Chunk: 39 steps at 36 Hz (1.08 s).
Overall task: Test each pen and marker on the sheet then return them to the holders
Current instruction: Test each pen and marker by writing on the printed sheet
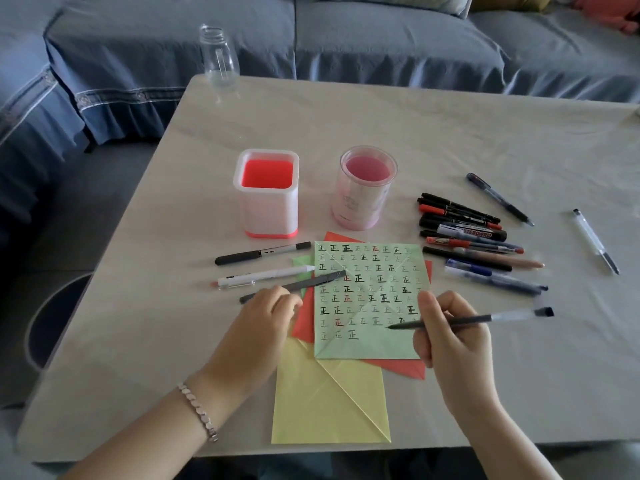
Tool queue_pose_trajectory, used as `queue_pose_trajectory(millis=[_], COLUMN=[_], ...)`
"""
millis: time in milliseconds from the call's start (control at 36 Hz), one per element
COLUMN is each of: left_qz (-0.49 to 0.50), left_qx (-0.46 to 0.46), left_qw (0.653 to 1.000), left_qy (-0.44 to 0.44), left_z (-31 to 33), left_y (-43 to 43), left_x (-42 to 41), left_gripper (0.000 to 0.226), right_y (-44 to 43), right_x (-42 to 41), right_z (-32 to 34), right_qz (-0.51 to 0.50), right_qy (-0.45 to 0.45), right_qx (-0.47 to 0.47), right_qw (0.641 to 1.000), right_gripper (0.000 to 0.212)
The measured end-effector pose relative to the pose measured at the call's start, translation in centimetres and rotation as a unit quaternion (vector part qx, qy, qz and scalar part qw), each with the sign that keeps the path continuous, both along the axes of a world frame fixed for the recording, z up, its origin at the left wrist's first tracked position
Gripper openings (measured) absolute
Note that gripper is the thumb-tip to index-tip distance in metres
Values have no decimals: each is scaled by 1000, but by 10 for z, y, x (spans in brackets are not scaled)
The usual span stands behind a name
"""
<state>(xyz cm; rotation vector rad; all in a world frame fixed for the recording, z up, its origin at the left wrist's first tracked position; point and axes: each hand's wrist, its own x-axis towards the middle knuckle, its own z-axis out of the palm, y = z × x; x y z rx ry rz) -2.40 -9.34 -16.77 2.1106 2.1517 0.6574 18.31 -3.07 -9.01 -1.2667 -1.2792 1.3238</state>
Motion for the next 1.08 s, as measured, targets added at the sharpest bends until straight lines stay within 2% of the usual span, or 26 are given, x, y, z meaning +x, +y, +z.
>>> queue_pose_trajectory(millis=[83, 167, 250, 333, 389, 500, 639, 833, 1083], left_qz=[18, 36, -48, -147, -172, -174, -167, -160, -160], left_qx=[50, 50, 44, 0, -40, -80, -94, -107, -111], left_qw=[998, 998, 998, 989, 984, 981, 980, 981, 981], left_qy=[38, 16, -21, -6, 10, 39, 48, 15, 15], left_z=[-5, 4, 12, 9, 2, -6, -5, -5, -4], left_y=[2, 0, -5, -12, -14, -12, -12, -10, -11], left_x=[-4, 8, 26, 40, 44, 43, 44, 43, 43], left_gripper=[27, 31, 29, 29, 33, 37, 39, 39, 44], right_y=[-3, -2, 0, 2, 4, 5, 5, 1, -3], right_x=[3, 5, 5, 2, -1, -6, -13, -28, -30], right_z=[-6, -11, -16, -23, -28, -33, -40, -63, -68], right_qz=[1, -3, -3, 9, 16, 12, -45, -96, -95], right_qy=[-19, -26, -12, -1, -11, -29, -55, -133, -154], right_qx=[3, 12, 6, 5, 0, -7, 9, 72, 112], right_qw=[1000, 1000, 1000, 1000, 1000, 999, 997, 984, 977], right_gripper=[31, 20, 14, 20, 20, 16, 27, 41, 37])
